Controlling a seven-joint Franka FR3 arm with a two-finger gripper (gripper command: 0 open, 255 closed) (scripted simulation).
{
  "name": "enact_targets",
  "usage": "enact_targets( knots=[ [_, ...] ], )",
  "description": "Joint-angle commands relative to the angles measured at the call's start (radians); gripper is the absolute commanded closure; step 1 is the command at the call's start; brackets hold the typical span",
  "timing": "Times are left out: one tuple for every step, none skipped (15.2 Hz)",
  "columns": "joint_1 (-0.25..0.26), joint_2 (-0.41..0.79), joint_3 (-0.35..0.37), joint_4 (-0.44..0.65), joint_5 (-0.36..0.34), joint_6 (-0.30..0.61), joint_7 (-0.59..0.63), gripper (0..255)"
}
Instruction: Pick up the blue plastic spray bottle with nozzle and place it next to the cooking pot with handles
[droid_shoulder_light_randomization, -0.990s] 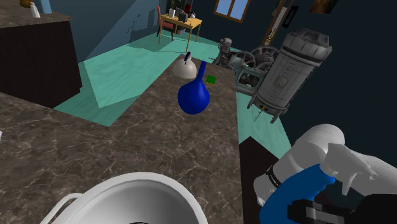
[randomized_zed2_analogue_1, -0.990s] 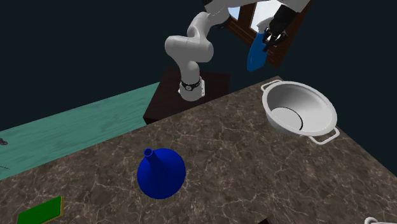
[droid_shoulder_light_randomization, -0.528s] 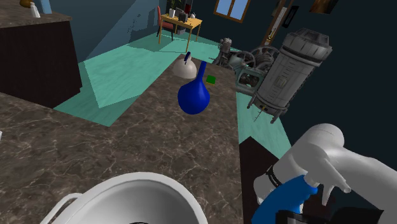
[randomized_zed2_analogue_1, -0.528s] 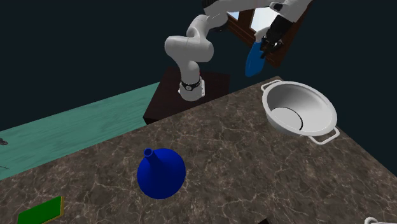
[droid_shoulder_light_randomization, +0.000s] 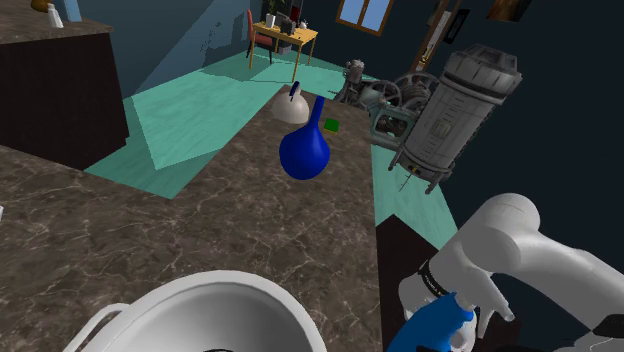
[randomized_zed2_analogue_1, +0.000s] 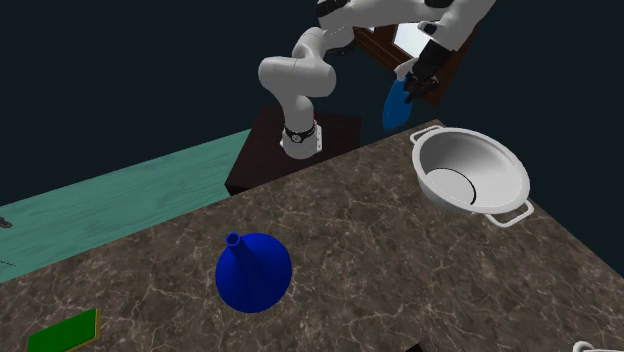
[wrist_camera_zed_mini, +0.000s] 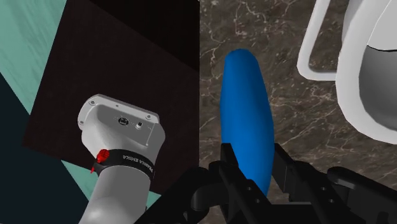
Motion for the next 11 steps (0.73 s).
enact_targets(
  knots=[
    [0.008,-0.014,0.018,-0.017,0.02,0.009,0.005,255],
    [0.013,-0.021,0.027,-0.025,0.029,0.013,0.008,255],
    [0.017,-0.028,0.036,-0.034,0.039,0.018,0.01,255],
    [0.022,-0.035,0.045,-0.042,0.049,0.022,0.013,255],
    [0.026,-0.041,0.055,-0.05,0.059,0.026,0.016,255],
    [0.031,-0.048,0.064,-0.058,0.069,0.031,0.018,255],
    [0.035,-0.054,0.074,-0.065,0.079,0.035,0.021,255],
    [0.04,-0.061,0.084,-0.073,0.089,0.039,0.024,255],
    [0.044,-0.067,0.094,-0.08,0.1,0.043,0.027,255],
    [0.049,-0.073,0.104,-0.087,0.11,0.047,0.03,255],
    [0.053,-0.079,0.114,-0.094,0.12,0.052,0.033,255]
  ],
)
